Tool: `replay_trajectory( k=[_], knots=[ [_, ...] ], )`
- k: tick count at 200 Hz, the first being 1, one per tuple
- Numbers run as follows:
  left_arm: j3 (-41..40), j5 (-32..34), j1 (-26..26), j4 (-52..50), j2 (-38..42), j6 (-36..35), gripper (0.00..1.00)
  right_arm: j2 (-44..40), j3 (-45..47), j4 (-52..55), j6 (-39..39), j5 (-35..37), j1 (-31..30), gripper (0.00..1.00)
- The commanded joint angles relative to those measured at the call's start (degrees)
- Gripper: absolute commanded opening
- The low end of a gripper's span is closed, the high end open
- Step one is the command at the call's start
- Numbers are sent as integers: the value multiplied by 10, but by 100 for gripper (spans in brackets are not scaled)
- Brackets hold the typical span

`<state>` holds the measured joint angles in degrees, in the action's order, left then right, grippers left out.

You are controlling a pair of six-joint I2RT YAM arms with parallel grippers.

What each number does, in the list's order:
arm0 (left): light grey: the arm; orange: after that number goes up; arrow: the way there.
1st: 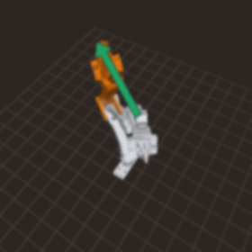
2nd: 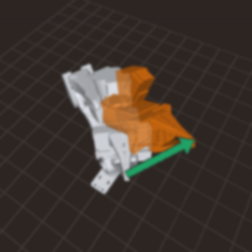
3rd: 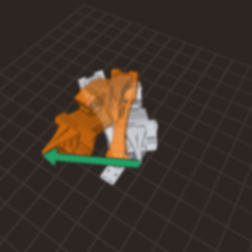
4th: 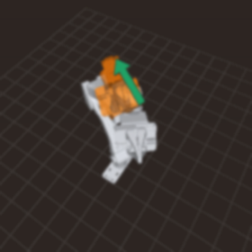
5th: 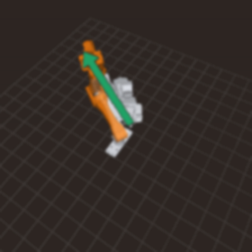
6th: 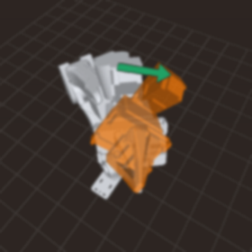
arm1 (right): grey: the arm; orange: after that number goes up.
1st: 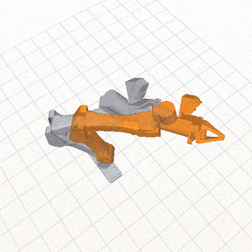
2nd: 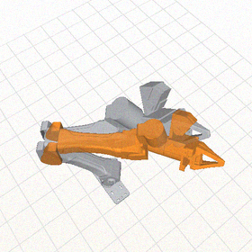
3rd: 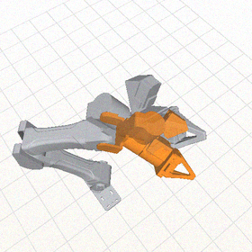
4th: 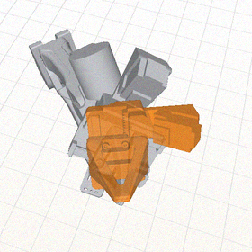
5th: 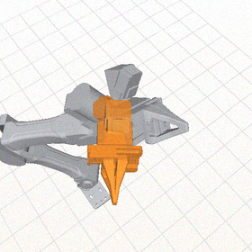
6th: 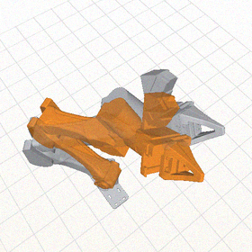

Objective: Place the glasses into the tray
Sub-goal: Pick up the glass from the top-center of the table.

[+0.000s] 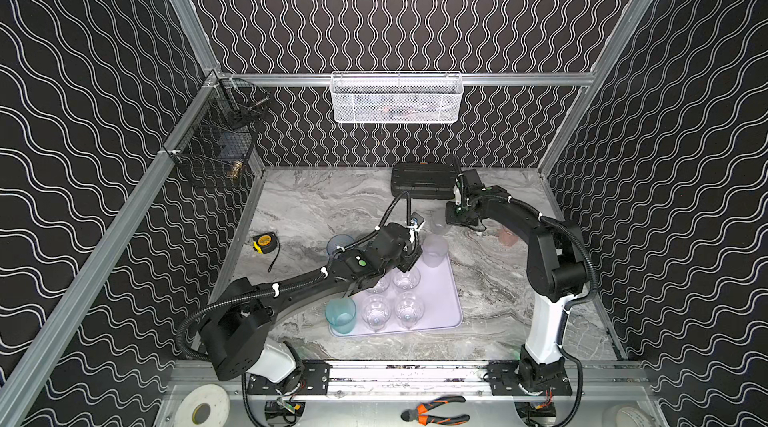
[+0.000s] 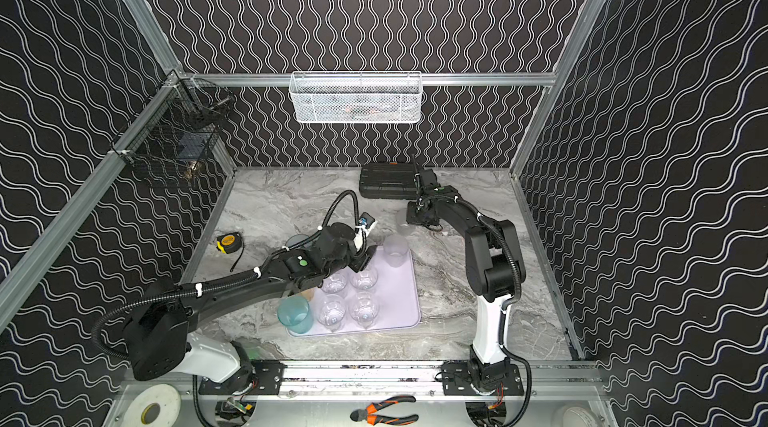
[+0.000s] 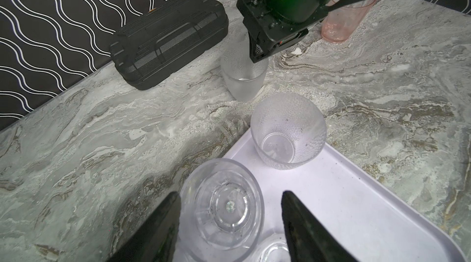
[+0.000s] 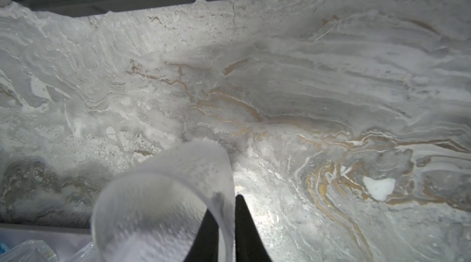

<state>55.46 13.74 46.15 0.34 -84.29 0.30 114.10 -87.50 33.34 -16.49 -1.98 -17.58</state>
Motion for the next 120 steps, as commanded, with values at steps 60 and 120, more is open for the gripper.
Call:
replay_trajectory(
  k=[60,120],
  knots=[
    [4,24,0,8,16,-7,66,-85,-16,47,20,49,-3,2],
    [-2,64,1,3,58,-38,68,-237,77,134,65,127,-7,2]
  ],
)
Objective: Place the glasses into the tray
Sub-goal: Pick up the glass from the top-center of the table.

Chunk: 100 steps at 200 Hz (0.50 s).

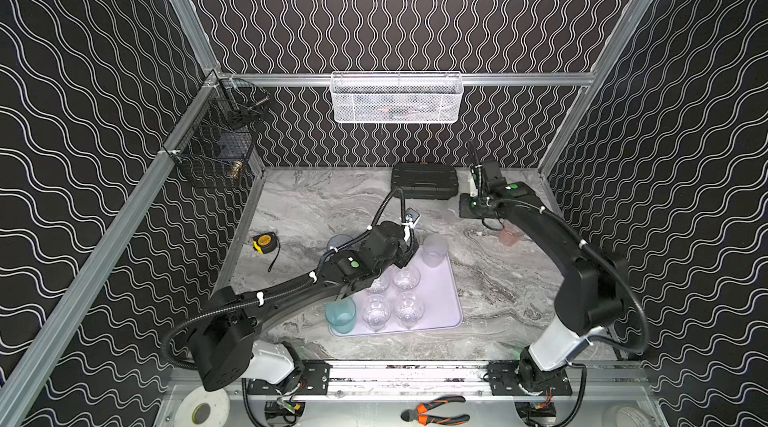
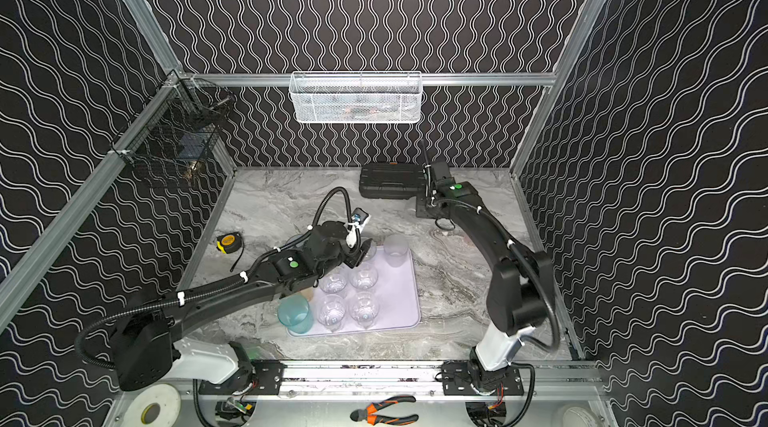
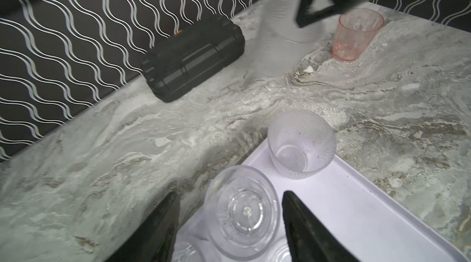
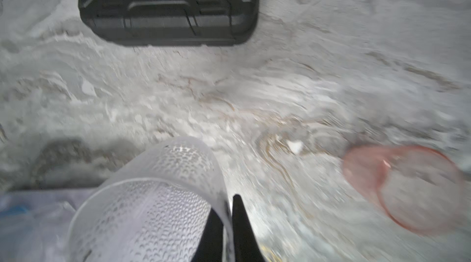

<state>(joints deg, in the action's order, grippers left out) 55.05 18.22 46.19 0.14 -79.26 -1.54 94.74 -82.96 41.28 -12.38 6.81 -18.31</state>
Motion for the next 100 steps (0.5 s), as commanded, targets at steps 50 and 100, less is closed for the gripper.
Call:
replay_trajectory(
  k=[50,100],
  knots=[
    [6,-2,1,-8,27,18,67,-122,99,142,20,56,-24,3],
    [-28,10,17,-22,53,72,67,-161,192,171,-52,64,-125,3]
  ],
)
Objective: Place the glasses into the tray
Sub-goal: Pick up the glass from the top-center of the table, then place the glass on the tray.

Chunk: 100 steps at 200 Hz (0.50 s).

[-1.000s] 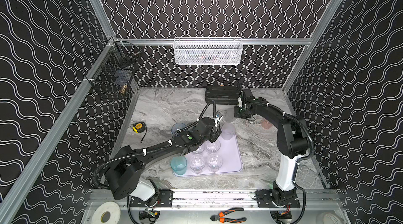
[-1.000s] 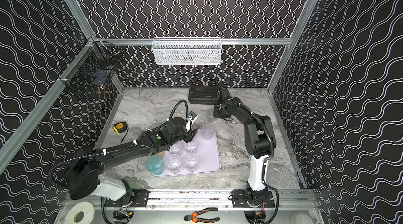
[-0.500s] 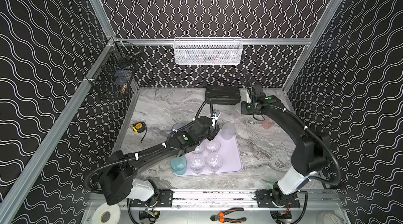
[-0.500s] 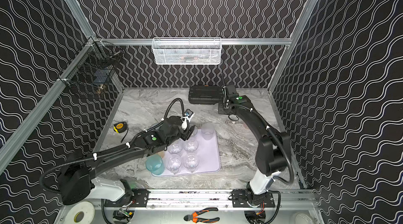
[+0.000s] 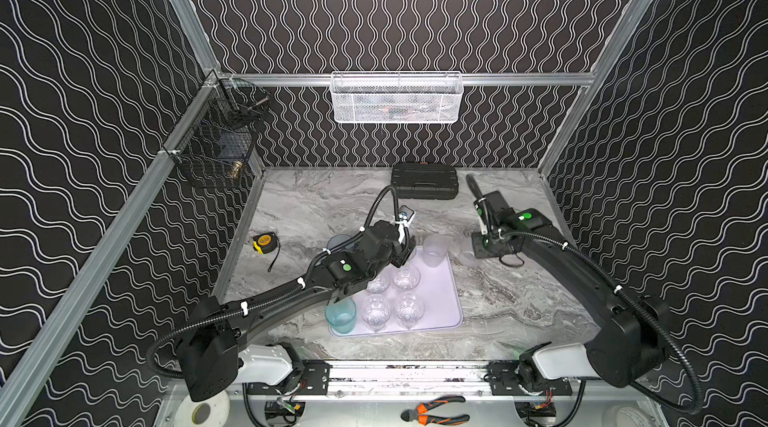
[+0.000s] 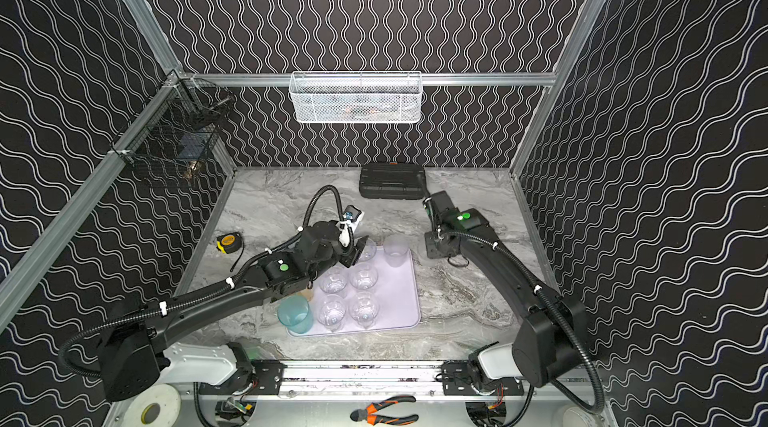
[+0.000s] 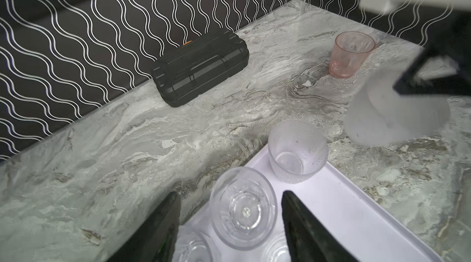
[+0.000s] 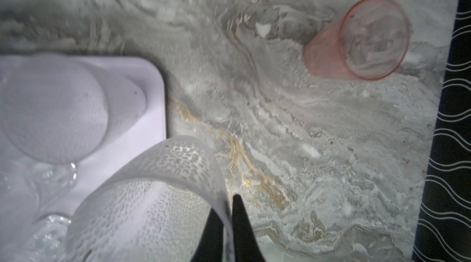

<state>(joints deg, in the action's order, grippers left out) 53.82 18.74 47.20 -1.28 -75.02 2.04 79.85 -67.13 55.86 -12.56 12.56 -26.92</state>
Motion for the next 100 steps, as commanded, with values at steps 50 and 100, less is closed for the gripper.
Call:
replay_trajectory(
  k=[50,100],
  knots=[
    [-57,16,11,-7,30,52,67,38,54,-34,-112,2,-165,2],
    [-69,23,13,-9,40,45,67,103,26,-53,-101,17,-182,1]
  ],
)
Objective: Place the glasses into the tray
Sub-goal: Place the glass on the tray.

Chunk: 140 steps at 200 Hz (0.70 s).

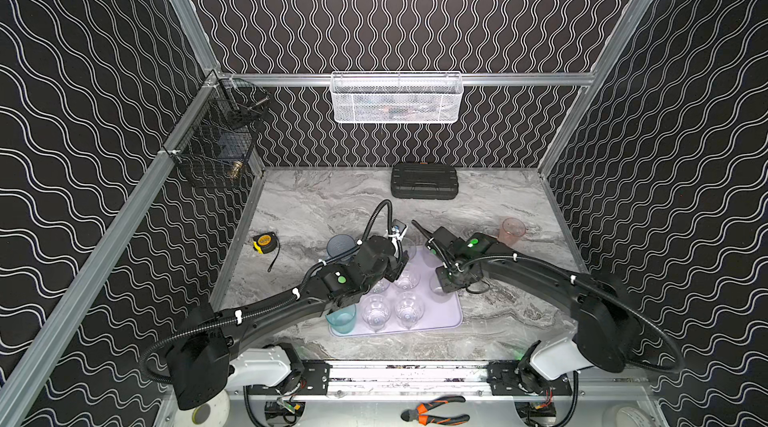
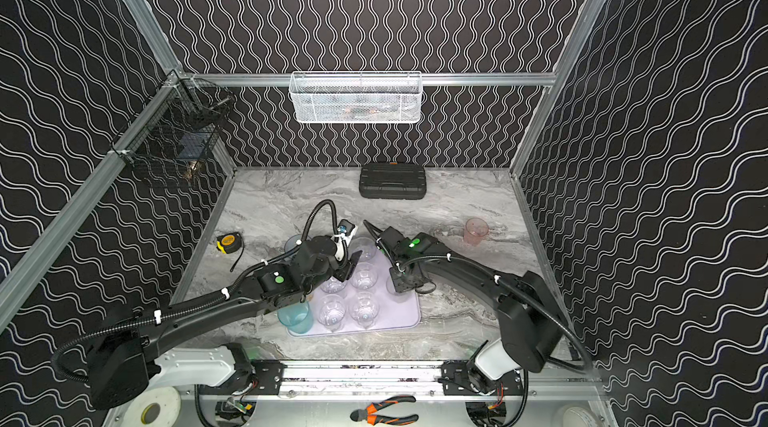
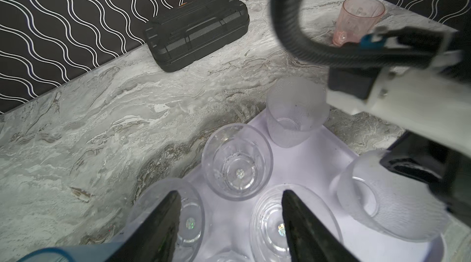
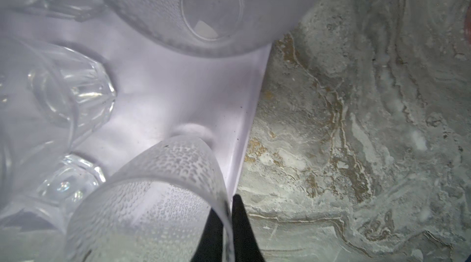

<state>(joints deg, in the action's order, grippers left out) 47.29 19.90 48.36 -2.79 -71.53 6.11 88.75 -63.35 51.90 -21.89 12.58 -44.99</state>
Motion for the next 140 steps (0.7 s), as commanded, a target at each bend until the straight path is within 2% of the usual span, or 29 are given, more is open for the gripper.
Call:
replay_trajectory(
  k=[1,97,115,140],
  knots=[
    [-4,11,1,6,5,4,67,15,-12,-14,-8,17,-1,1],
    [-12,8,1,17,-5,2,67,53,-8,-58,21,39,15,4],
    [-13,8,1,15,-4,2,67,60,-16,-49,21,31,15,7],
    [-17,12,1,17,0,1,67,52,-28,-37,22,28,16,18]
  ],
)
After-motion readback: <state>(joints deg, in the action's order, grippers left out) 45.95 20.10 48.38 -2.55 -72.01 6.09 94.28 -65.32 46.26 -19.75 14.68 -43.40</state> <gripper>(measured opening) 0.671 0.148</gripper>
